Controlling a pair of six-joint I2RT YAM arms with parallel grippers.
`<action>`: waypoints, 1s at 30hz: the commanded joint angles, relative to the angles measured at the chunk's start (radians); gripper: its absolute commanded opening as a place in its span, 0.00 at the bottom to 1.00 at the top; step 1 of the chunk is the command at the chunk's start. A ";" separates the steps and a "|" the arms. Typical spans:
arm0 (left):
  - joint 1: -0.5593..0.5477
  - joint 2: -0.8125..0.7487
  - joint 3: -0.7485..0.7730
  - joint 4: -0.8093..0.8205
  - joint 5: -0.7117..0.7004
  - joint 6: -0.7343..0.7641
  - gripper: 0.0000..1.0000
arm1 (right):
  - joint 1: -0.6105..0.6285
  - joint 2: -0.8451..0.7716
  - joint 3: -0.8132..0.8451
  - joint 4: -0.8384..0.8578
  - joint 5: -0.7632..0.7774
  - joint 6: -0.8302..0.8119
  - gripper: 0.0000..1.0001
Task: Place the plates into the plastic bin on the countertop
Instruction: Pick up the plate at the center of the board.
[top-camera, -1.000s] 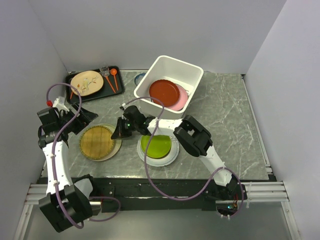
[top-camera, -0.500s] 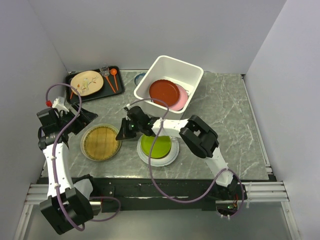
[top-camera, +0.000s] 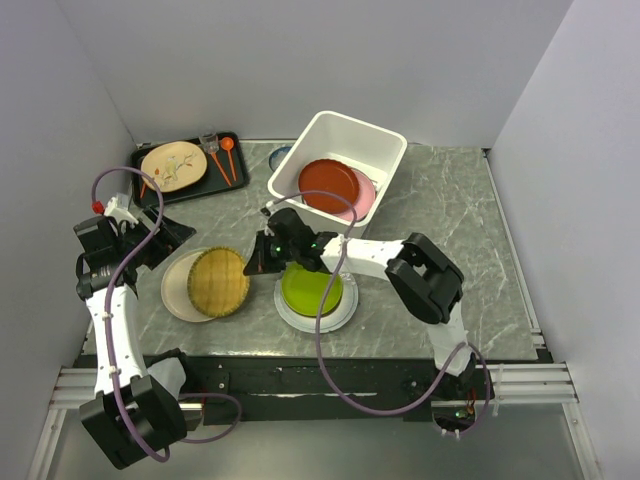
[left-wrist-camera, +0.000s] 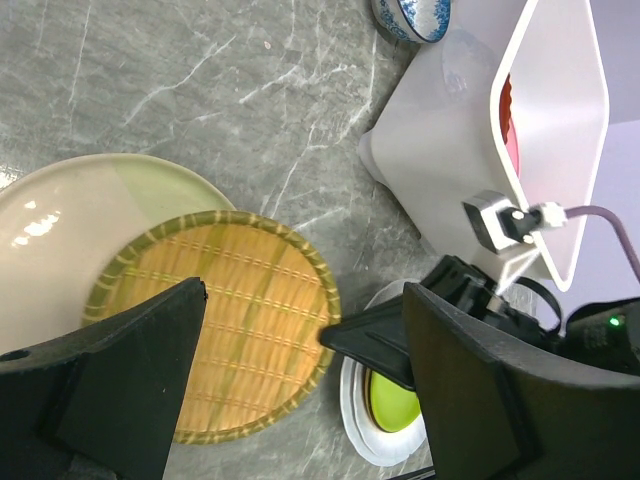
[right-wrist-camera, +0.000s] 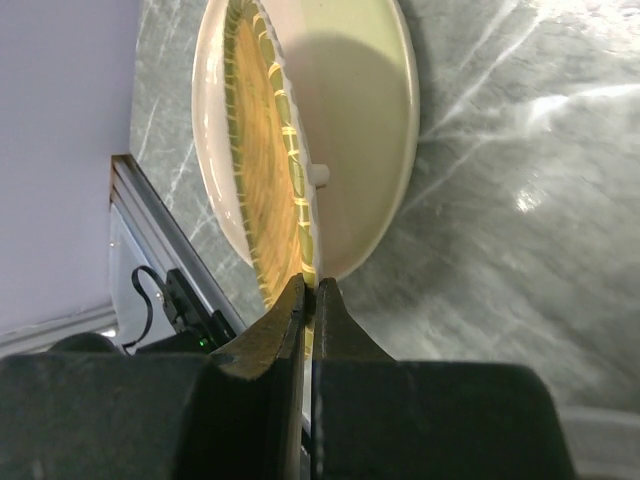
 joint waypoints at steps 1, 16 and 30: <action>0.002 -0.014 -0.001 0.043 0.011 0.018 0.85 | -0.007 -0.130 -0.014 0.022 0.028 -0.029 0.00; 0.004 -0.022 0.000 0.043 0.000 0.018 0.85 | -0.009 -0.271 -0.084 -0.018 0.054 -0.062 0.00; 0.002 -0.023 0.000 0.046 0.011 0.022 0.85 | -0.029 -0.409 -0.201 -0.035 0.099 -0.076 0.00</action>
